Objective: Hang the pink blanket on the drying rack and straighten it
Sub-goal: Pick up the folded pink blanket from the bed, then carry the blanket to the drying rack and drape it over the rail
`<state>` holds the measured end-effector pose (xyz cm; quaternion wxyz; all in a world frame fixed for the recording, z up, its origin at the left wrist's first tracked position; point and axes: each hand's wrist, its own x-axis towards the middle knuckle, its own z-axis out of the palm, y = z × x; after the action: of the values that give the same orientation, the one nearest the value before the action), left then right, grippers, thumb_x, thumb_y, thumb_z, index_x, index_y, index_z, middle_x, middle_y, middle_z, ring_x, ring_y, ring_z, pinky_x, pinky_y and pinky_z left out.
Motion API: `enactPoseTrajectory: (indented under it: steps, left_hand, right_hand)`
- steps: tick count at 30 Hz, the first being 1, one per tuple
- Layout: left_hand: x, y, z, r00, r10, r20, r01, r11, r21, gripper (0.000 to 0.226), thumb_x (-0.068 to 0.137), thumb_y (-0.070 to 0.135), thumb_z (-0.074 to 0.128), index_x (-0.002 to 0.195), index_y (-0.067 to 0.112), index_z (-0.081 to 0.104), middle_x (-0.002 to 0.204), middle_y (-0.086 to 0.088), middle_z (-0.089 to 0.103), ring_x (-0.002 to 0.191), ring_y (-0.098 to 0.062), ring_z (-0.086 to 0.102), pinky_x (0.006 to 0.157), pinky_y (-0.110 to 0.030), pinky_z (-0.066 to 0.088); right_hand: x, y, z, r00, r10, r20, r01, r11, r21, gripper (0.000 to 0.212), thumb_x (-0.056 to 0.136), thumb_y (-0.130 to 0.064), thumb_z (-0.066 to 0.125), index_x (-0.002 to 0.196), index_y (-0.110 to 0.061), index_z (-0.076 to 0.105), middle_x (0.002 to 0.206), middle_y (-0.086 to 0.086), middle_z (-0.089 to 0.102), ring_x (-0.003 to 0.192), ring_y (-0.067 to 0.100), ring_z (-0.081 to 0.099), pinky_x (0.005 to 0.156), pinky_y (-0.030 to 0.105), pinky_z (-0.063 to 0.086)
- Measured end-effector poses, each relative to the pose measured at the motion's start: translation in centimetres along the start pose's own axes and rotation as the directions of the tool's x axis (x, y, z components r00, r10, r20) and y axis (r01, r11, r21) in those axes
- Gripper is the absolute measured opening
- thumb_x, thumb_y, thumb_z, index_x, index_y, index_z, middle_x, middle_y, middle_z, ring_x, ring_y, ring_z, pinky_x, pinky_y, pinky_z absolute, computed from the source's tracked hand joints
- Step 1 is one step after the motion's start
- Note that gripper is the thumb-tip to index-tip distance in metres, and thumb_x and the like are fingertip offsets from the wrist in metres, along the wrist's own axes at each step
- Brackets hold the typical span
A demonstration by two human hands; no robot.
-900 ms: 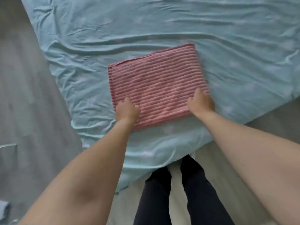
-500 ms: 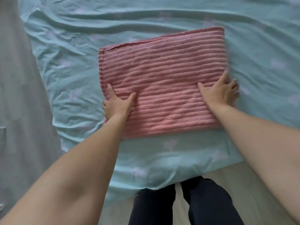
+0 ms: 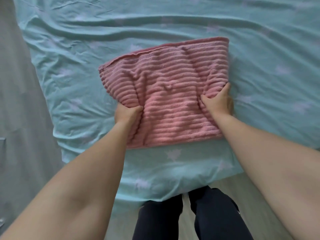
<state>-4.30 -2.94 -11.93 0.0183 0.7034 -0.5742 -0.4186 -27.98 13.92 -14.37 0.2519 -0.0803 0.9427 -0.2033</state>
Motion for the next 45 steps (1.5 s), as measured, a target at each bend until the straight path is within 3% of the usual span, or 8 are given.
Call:
enactPoseTrajectory:
  steps: [3, 10, 15, 21, 26, 31, 36, 45]
  left_hand:
    - [-1.8, 0.5, 0.3, 0.998, 0.034, -0.045, -0.036, 0.998, -0.044, 0.07, 0.066, 0.028, 0.078, 0.127, 0.018, 0.044, 0.101, 0.002, 0.061, 0.093, -0.021, 0.06, 0.085, -0.029, 0.047]
    - [-8.2, 4.5, -3.2, 0.995, 0.042, -0.089, -0.044, 0.999, -0.023, 0.113, 0.072, 0.033, 0.077, 0.155, 0.011, 0.003, 0.131, -0.018, 0.059, 0.115, -0.038, 0.059, 0.096, -0.038, 0.047]
    - [-15.2, 7.1, -9.3, 0.995, 0.013, -0.095, -0.013, 1.0, 0.0, 0.111, 0.076, 0.033, 0.075, 0.156, 0.014, 0.002, 0.128, -0.022, 0.061, 0.115, -0.04, 0.059, 0.093, -0.039, 0.046]
    - [-23.5, 5.4, -18.2, 0.974, -0.091, -0.208, 0.075, 0.994, -0.083, 0.113, 0.077, 0.04, 0.075, 0.157, 0.014, -0.001, 0.13, -0.022, 0.061, 0.117, -0.041, 0.059, 0.097, -0.04, 0.047]
    - [-28.5, 1.2, -26.3, 0.922, -0.209, -0.327, 0.162, 0.973, -0.164, 0.115, 0.076, 0.042, 0.076, 0.157, 0.014, 0.0, 0.138, -0.024, 0.054, 0.121, -0.041, 0.056, 0.098, -0.041, 0.045]
    - [-32.2, -3.5, -33.3, 0.869, -0.281, -0.407, 0.215, 0.956, -0.202, 0.115, 0.077, 0.042, 0.076, 0.157, 0.014, -0.002, 0.13, -0.025, 0.059, 0.116, -0.044, 0.059, 0.093, -0.043, 0.046]
    - [-35.9, -11.5, -42.1, 0.812, -0.341, -0.473, 0.241, 0.935, -0.261, 0.116, 0.078, 0.043, 0.075, 0.158, 0.014, -0.003, 0.136, -0.024, 0.056, 0.117, -0.043, 0.058, 0.093, -0.042, 0.046]
    - [-39.1, -25.0, -58.0, 0.785, -0.304, -0.541, 0.184, 0.947, -0.265, 0.115, 0.08, 0.042, 0.074, 0.157, 0.013, -0.006, 0.139, -0.022, 0.054, 0.12, -0.041, 0.057, 0.095, -0.04, 0.045]
  right_hand:
    - [-0.7, -0.6, -0.8, 0.997, -0.019, 0.078, 0.017, 0.999, 0.033, 0.11, 0.076, -0.039, 0.076, 0.157, -0.024, 0.002, 0.14, 0.018, 0.052, 0.12, 0.036, 0.055, 0.095, 0.037, 0.044]
    - [-6.3, -5.6, -5.8, 0.991, -0.112, 0.074, 0.106, 0.991, 0.076, 0.089, 0.081, -0.03, 0.069, 0.153, -0.038, 0.017, 0.124, 0.012, 0.064, 0.108, 0.035, 0.062, 0.088, 0.034, 0.046]
    - [-13.8, -10.5, -11.6, 0.955, -0.268, 0.125, 0.274, 0.961, -0.035, 0.085, 0.084, -0.026, 0.066, 0.154, -0.034, 0.019, 0.118, 0.017, 0.067, 0.105, 0.04, 0.063, 0.084, 0.038, 0.047]
    - [-23.0, -15.5, -15.9, 0.883, -0.395, 0.255, 0.421, 0.906, -0.054, 0.086, 0.081, -0.025, 0.065, 0.154, -0.034, 0.02, 0.118, 0.02, 0.067, 0.105, 0.041, 0.063, 0.086, 0.039, 0.048]
    - [-32.0, -19.7, -16.4, 0.777, -0.513, 0.364, 0.564, 0.825, -0.043, 0.086, 0.081, -0.027, 0.063, 0.154, -0.034, 0.018, 0.113, 0.02, 0.068, 0.102, 0.041, 0.063, 0.084, 0.039, 0.047]
    - [-40.7, -22.5, -14.6, 0.677, -0.591, 0.438, 0.669, 0.743, -0.03, 0.086, 0.082, -0.024, 0.064, 0.155, -0.029, 0.018, 0.115, 0.019, 0.067, 0.103, 0.039, 0.063, 0.083, 0.038, 0.047]
    - [-52.6, -25.0, -11.1, 0.573, -0.667, 0.476, 0.757, 0.654, 0.006, 0.086, 0.081, -0.024, 0.063, 0.154, -0.03, 0.018, 0.115, 0.02, 0.067, 0.105, 0.039, 0.063, 0.084, 0.039, 0.047]
    - [-72.1, -29.0, -4.8, 0.52, -0.743, 0.422, 0.797, 0.599, 0.072, 0.086, 0.081, -0.027, 0.064, 0.155, -0.03, 0.02, 0.12, 0.017, 0.066, 0.108, 0.036, 0.062, 0.087, 0.038, 0.047]
